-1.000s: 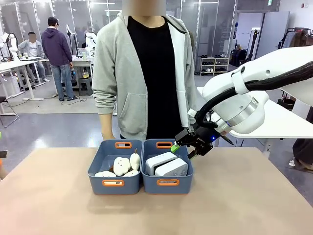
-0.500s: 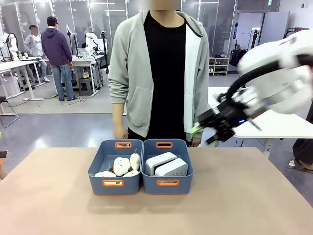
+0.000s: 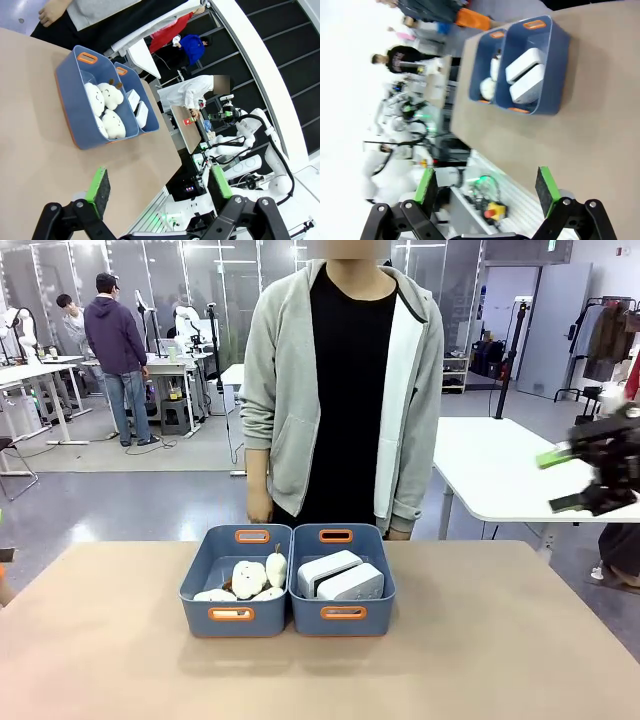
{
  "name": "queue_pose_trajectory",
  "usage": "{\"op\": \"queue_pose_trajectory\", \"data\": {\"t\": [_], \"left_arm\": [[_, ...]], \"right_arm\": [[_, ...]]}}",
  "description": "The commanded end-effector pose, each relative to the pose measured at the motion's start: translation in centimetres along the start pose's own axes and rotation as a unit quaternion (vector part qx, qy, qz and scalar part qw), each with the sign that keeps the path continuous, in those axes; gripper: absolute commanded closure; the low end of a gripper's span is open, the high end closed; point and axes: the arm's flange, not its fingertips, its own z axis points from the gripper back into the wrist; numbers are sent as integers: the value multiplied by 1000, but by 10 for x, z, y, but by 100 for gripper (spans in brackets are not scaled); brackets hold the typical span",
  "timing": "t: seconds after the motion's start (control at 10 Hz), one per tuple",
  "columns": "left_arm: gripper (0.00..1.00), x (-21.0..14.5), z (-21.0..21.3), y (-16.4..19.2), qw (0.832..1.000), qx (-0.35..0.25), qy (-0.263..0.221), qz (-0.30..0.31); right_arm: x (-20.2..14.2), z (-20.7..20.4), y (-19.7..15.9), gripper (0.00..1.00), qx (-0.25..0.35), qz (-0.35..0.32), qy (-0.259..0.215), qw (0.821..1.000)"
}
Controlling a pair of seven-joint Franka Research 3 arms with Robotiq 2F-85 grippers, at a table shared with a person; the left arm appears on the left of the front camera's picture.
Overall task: Sort the digital clocks into the basket.
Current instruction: Pick up the Digital clock from the table and place it into the empty Plastic storage basket.
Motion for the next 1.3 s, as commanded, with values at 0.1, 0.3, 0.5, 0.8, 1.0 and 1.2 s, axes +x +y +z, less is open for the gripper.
{"op": "queue_pose_trajectory", "data": {"t": [0.1, 0.3, 0.5, 0.8, 1.0, 1.2], "left_arm": [[0, 1, -1, -2, 1000, -4, 0, 0], [0, 1, -1, -2, 1000, -4, 0, 0], [0, 1, -1, -2, 1000, -4, 0, 0], [0, 1, -1, -2, 1000, -4, 0, 0], [0, 1, -1, -2, 1000, -4, 0, 0], [0, 1, -1, -2, 1000, -4, 0, 0]], "right_arm": [[-30, 52, -62, 0, 114, -78, -3, 990], [-43, 57, -86, 0, 140, -101, 12, 985], [-52, 64, -80, 0, 131, -102, 6, 986], [-52, 64, -80, 0, 131, -102, 6, 986], [-52, 64, -80, 0, 131, -102, 6, 986], [-52, 64, -80, 0, 131, -102, 6, 986]]}}
